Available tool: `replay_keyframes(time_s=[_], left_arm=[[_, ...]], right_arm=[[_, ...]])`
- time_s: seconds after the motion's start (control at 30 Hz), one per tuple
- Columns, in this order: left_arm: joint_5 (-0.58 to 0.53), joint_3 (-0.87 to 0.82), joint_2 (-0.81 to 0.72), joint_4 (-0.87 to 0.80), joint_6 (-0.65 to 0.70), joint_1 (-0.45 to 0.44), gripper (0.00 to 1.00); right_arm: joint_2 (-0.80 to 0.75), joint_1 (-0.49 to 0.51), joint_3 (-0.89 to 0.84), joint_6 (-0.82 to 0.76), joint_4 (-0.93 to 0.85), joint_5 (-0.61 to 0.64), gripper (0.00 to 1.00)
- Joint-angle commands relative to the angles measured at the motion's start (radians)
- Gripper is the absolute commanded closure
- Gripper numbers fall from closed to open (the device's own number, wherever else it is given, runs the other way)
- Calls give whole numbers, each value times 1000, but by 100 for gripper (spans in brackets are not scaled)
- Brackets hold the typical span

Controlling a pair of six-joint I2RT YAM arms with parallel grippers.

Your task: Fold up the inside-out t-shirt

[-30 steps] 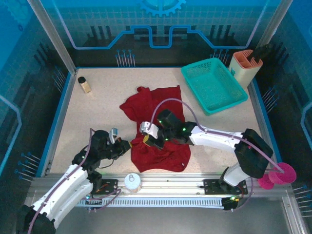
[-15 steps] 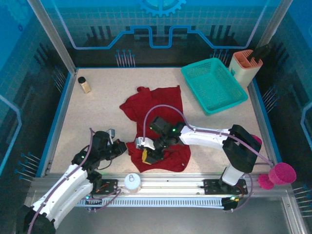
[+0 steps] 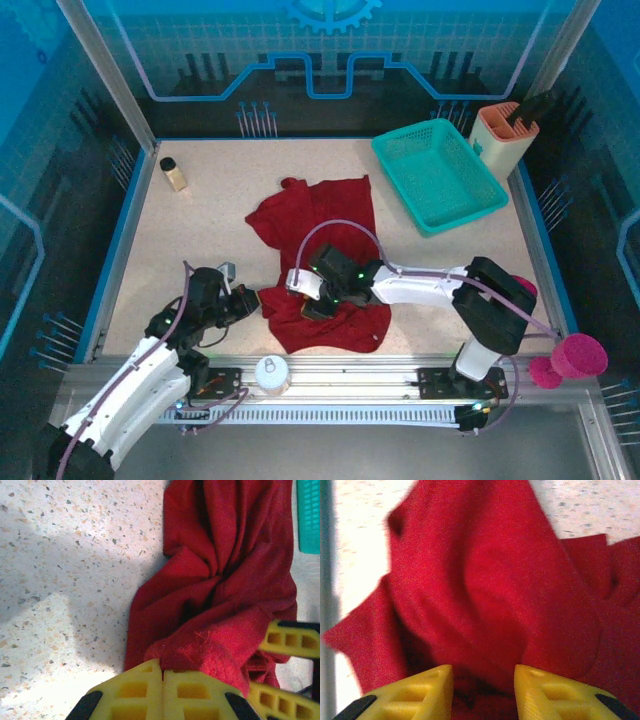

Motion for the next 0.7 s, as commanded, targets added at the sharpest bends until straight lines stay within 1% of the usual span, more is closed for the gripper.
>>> replay_keyframes(time_s=[0.0, 0.07, 0.13, 0.2, 0.27, 0.33, 0.4, 0.43, 0.47, 0.5, 0.53, 0.57, 0.67], left_arm=[[27, -2, -21, 6, -10, 8, 100], [29, -1, -30, 9, -13, 8, 100], [30, 0, -38, 14, -17, 8, 100], [30, 1, -44, 14, -12, 8, 100], [29, 2, -48, 9, -6, 8, 100], [28, 1, -50, 9, -4, 8, 100], [28, -2, -49, 17, -4, 8, 100], [28, -3, -48, 21, -4, 8, 100], [27, -2, -50, 21, -6, 8, 100], [28, -1, -48, 23, -7, 8, 100], [31, 2, -49, 25, -7, 8, 100], [34, 4, -48, 23, -7, 8, 100], [36, 9, -50, 18, -7, 8, 100]], right_arm=[[22, 6, 22, 49, 92, 59, 70], [24, 5, 29, 47, 99, 50, 83], [22, -2, 30, 33, 103, 46, 100], [0, -18, 8, 37, 135, 35, 100], [-34, -61, -20, 91, 186, -32, 100], [-58, -123, -54, 175, 263, -131, 100], [-56, -159, -54, 193, 283, -175, 100], [-48, -158, -54, 157, 251, -192, 98], [-44, -150, -40, 100, 198, -222, 81], [-41, -128, -19, 25, 134, -253, 69], [-42, -102, -13, -44, 88, -267, 64], [-42, -87, -8, -86, 57, -273, 61], [-14, -44, 20, -141, -23, -208, 56]])
